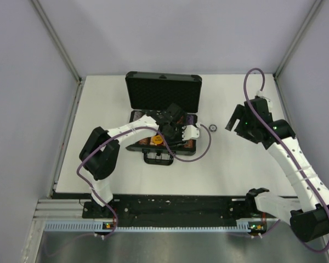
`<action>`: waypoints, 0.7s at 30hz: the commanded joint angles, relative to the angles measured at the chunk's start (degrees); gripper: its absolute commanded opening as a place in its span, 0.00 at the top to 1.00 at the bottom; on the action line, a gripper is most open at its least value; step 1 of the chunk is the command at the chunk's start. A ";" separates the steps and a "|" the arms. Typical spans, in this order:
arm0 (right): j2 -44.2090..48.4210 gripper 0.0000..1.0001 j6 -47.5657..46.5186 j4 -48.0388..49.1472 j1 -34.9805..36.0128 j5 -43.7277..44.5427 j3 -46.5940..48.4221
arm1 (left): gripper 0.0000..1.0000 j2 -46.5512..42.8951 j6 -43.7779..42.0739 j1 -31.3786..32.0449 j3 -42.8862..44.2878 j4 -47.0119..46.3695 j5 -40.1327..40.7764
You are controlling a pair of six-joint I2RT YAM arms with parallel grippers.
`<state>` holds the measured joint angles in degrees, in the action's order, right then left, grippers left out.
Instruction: Pack up texas hold em set
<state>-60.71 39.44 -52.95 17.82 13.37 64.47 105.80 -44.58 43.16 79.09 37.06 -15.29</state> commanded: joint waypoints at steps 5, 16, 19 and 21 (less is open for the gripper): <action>2.08 0.17 0.37 1.44 -0.77 -0.71 -1.01 | 0.50 -4.63 2.04 -0.88 2.39 -5.15 3.07; 2.17 0.17 0.64 1.71 -0.86 -1.67 -1.10 | 0.48 -6.75 2.65 -0.88 1.68 -4.28 1.40; 2.26 0.17 0.20 2.06 -0.86 -2.37 -1.45 | 0.50 -7.01 3.44 -0.97 1.60 -3.92 1.58; 2.44 0.21 -1.11 3.28 -0.77 -3.69 -1.89 | 0.52 -7.62 4.49 -1.23 1.42 -4.27 1.67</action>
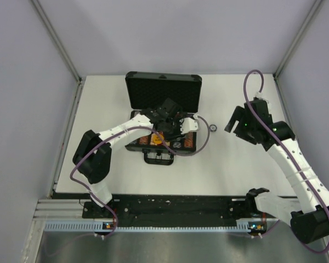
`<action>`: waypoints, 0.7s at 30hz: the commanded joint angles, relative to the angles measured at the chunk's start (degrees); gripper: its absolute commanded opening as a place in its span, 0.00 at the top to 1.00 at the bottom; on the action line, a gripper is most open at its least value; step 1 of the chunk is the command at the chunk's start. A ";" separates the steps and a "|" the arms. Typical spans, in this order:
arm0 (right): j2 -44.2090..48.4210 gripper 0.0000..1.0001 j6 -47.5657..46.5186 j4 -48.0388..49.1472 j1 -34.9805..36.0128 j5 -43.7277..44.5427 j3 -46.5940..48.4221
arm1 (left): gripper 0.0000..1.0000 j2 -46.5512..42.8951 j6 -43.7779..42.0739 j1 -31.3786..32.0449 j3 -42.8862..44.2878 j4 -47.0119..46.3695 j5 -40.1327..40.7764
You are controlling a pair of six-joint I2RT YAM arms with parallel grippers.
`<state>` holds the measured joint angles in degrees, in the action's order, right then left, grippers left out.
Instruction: Pack up texas hold em set
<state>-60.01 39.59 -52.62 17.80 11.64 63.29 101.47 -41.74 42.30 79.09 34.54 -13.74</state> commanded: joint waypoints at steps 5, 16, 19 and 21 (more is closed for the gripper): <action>2.88 0.38 -7.15 11.03 -0.75 -12.93 -5.01 | 0.54 -9.43 6.39 -2.40 -1.65 -6.49 -0.68; -2.73 0.63 -10.94 28.88 8.89 -26.24 -10.64 | 0.45 -30.44 23.87 -5.21 -19.84 -30.22 16.08; -7.13 0.64 -11.29 31.70 14.96 -23.95 -10.20 | 0.30 -33.44 30.82 -6.09 -20.90 -31.38 20.84; -10.64 0.72 -11.64 32.84 19.01 -21.84 -9.42 | 0.21 -34.49 35.56 -6.97 -20.82 -30.42 23.56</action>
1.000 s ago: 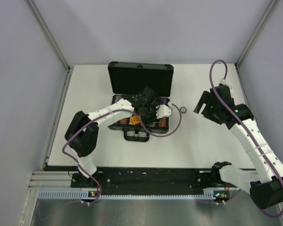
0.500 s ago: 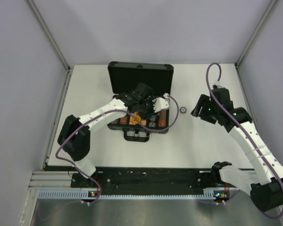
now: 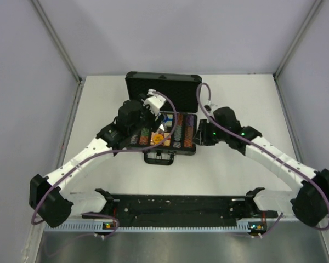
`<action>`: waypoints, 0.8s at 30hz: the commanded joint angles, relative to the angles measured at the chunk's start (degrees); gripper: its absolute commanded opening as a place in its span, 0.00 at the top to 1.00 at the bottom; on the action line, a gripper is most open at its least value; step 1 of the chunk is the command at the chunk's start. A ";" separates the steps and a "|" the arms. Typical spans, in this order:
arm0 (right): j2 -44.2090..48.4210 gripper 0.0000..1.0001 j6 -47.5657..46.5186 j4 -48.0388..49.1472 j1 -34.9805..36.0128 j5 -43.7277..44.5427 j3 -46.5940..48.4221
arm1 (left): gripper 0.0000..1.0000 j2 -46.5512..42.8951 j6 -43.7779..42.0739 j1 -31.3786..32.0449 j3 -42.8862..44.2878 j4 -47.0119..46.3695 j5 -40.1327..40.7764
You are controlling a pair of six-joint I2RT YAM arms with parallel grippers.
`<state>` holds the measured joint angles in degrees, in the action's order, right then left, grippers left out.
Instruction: Pack up texas hold em set
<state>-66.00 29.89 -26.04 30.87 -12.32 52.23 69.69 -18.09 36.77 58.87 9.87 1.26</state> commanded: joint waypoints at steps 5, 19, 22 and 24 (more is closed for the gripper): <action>-12.92 0.87 -2.64 6.18 11.92 6.95 5.07 | 0.01 -4.39 24.92 -4.51 -0.87 -3.81 12.28; -27.77 0.99 -3.79 5.13 17.11 11.61 13.95 | 0.01 -5.88 35.93 -11.55 -0.86 2.70 0.76; -29.36 0.99 -4.14 3.99 17.03 11.52 16.23 | 0.01 -6.84 35.67 -12.60 -0.69 3.84 2.08; -30.24 0.99 -4.23 3.72 17.12 11.26 16.94 | 0.01 -7.98 35.40 -13.57 -1.12 3.84 2.70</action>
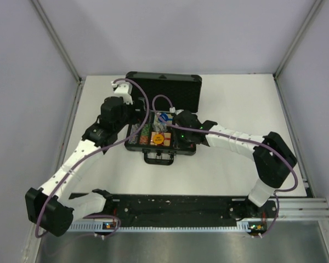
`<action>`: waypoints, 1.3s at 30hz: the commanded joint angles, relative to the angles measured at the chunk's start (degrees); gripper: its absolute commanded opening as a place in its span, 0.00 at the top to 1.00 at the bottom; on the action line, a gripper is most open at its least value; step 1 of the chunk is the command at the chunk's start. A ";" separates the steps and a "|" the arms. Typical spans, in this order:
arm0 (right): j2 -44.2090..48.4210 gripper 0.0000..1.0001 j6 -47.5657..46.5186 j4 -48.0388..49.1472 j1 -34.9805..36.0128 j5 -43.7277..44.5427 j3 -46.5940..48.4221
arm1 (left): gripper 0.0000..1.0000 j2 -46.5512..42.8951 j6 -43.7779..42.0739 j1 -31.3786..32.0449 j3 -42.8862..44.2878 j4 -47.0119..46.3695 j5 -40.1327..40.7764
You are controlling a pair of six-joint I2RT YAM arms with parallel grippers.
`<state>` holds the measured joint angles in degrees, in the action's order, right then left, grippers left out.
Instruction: Pack up texas hold em set
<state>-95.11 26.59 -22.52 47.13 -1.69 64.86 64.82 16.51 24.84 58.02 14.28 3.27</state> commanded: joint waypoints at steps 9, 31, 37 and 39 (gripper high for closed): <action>-2.45 1.00 -0.57 -1.38 0.77 6.52 5.10 | 0.01 -7.07 0.45 -5.06 -2.12 -0.66 4.55; 1.16 0.99 -2.60 -1.03 2.61 1.16 0.88 | 0.01 -12.26 4.49 -6.82 -6.16 0.66 21.61; 0.63 1.00 -0.75 -1.56 2.61 7.57 1.67 | 0.01 -12.26 4.49 -7.00 -6.34 0.75 21.34; 0.28 1.00 -0.05 -1.56 2.61 9.68 1.93 | 0.01 -12.43 4.49 -7.09 -6.43 0.75 21.43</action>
<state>-96.18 24.99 -24.51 49.23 2.17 65.49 53.74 20.34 18.13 52.14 16.60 23.66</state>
